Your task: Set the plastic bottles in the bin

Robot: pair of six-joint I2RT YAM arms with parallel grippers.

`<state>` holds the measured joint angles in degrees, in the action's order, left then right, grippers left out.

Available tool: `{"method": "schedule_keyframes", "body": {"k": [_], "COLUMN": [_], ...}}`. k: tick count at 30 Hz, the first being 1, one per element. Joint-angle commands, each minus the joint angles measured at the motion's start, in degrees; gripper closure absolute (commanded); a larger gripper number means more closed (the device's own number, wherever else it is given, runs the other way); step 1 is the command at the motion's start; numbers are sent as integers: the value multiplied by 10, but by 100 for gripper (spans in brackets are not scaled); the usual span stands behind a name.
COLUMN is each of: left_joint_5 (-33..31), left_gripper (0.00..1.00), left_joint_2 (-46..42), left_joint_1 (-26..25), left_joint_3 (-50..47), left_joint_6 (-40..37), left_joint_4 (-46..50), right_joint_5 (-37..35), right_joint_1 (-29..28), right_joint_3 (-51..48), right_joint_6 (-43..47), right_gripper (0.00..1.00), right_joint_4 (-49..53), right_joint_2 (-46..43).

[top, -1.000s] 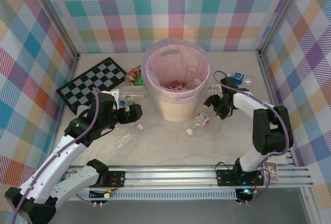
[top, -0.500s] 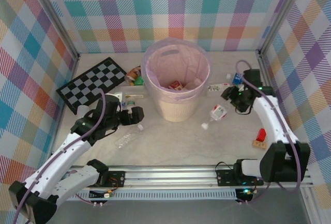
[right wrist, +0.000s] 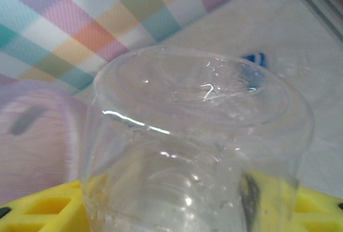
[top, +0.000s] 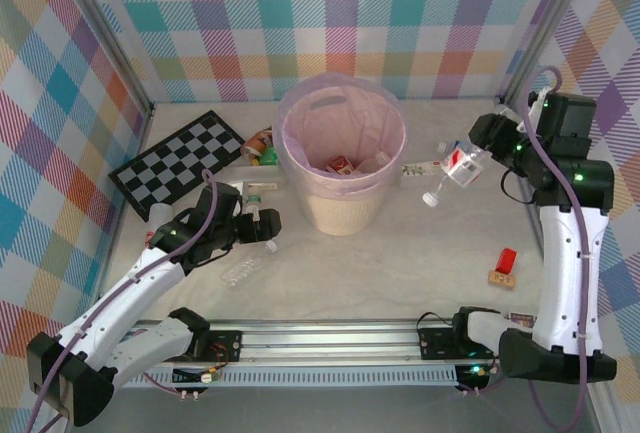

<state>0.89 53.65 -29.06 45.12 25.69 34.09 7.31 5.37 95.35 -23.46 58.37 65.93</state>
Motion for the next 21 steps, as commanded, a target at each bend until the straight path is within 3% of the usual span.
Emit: {"method": "schedule_keyframes", "body": {"k": [1,5,10,15,21], "left_joint_5": [19,84,80,107,91], "left_gripper": [1,2,4,4,4], "left_joint_2": [2,-8,-5,-20,-25], "left_joint_1": [4,4,4,4,4], "left_joint_3": [-14,-31,-24,-33,-25], "left_joint_6": [-6,10,10,25,24], "left_joint_4": [-24,-75,-68,-89,-54], "right_joint_5": [130,218,261,195,136], "right_joint_1": [4,3,-24,-123,-211], "right_joint_3": [12,33,42,103,170], "right_joint_6": [-16,-63,-100,-44,35], "right_gripper": [37,37,38,39,38], "right_joint_4": [-89,-173,-248,-217,-168], "right_joint_2": [-9,5,32,92,189]}}
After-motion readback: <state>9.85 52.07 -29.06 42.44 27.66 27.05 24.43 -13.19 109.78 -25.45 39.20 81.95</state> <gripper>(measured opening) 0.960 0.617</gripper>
